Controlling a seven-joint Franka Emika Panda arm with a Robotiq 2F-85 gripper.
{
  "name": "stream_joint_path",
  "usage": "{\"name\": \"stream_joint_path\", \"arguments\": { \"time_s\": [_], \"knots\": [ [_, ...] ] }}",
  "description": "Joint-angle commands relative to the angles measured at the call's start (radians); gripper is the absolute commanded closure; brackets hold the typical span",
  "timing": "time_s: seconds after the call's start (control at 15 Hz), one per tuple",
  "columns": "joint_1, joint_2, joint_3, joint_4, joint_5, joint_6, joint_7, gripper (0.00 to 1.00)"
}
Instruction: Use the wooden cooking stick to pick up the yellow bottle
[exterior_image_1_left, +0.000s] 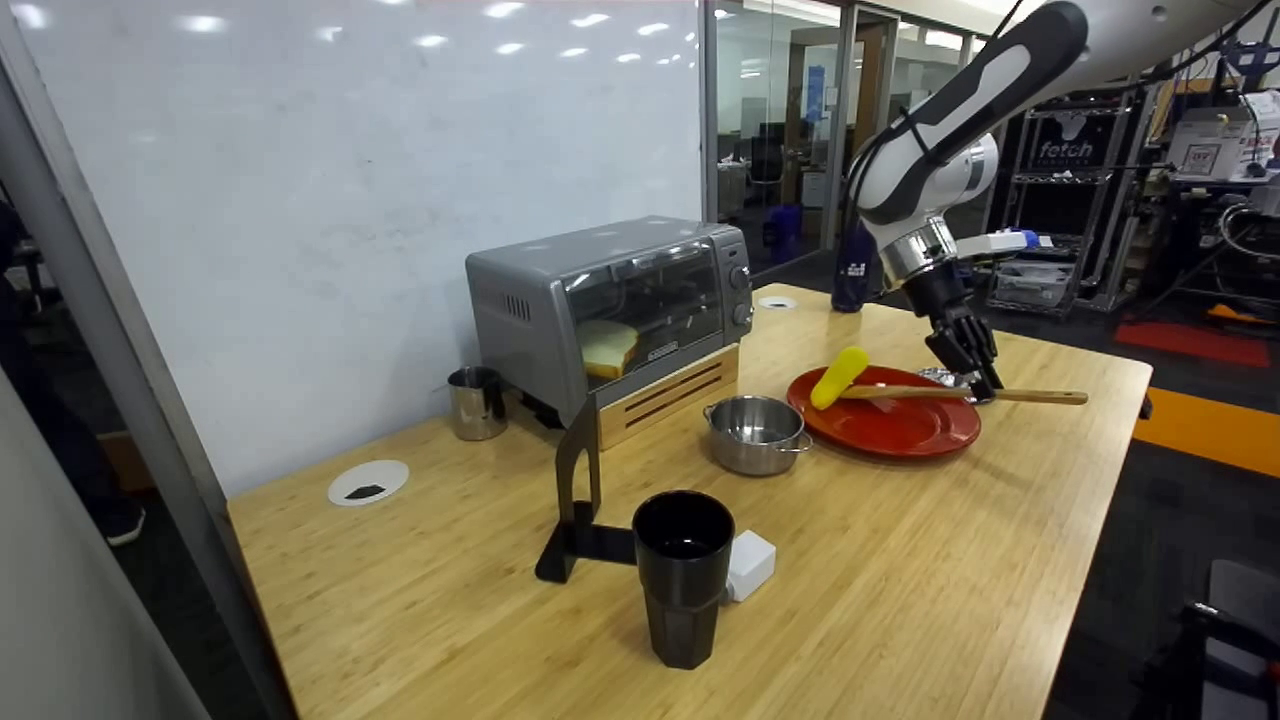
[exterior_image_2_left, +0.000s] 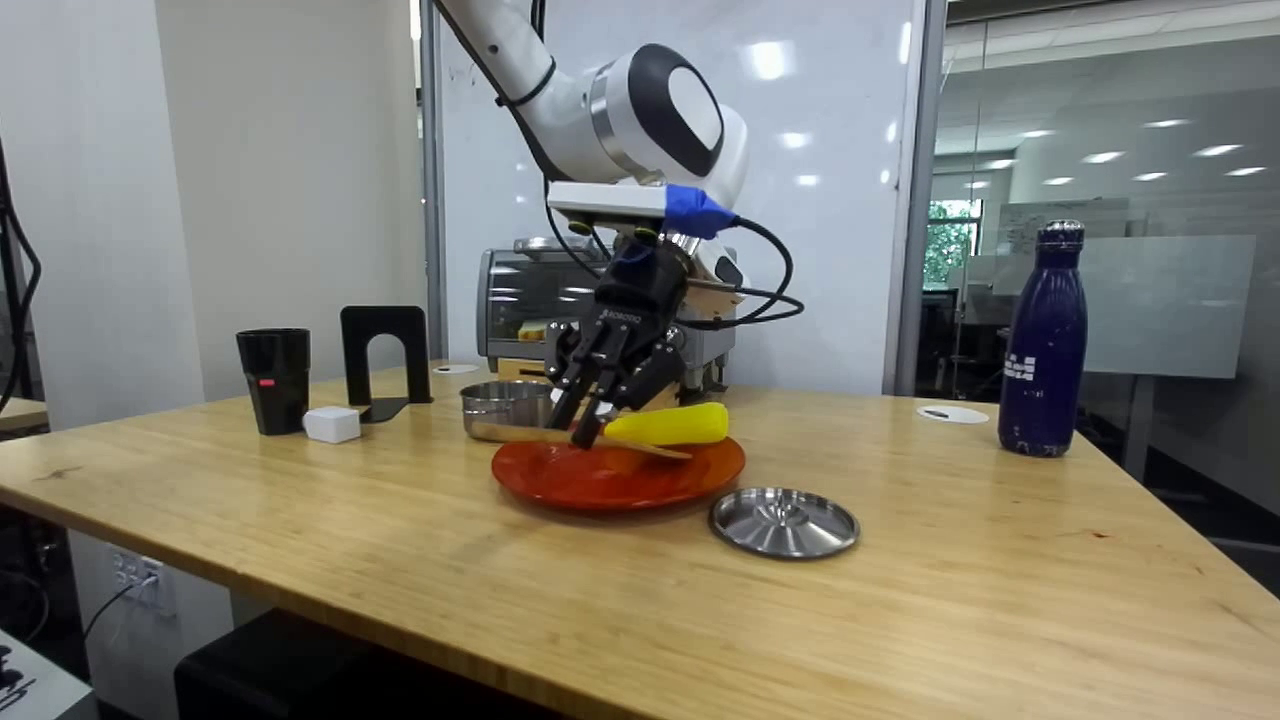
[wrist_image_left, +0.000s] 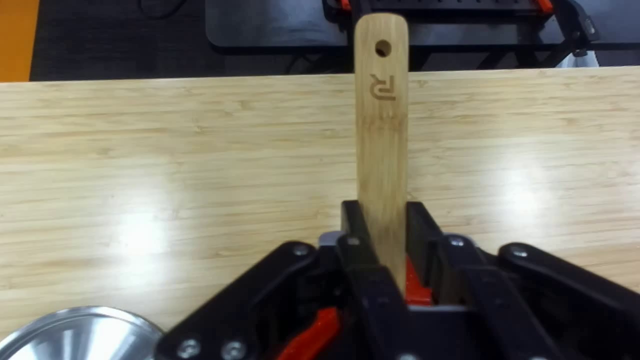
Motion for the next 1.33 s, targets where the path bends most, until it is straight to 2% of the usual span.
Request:
{"name": "stream_joint_path", "arguments": {
  "time_s": [0.0,0.2,0.73,1.27],
  "knots": [
    [0.006,0.025,0.008,0.003,-0.028,0.043,0.01,0.94],
    [0.018,0.032,0.006,-0.009,-0.046,0.09,0.029,0.94],
    [0.069,0.018,-0.007,-0.102,-0.152,0.331,0.179,0.94],
    [0.083,-0.005,-0.006,-0.144,-0.18,0.379,0.244,0.94]
  ]
}}
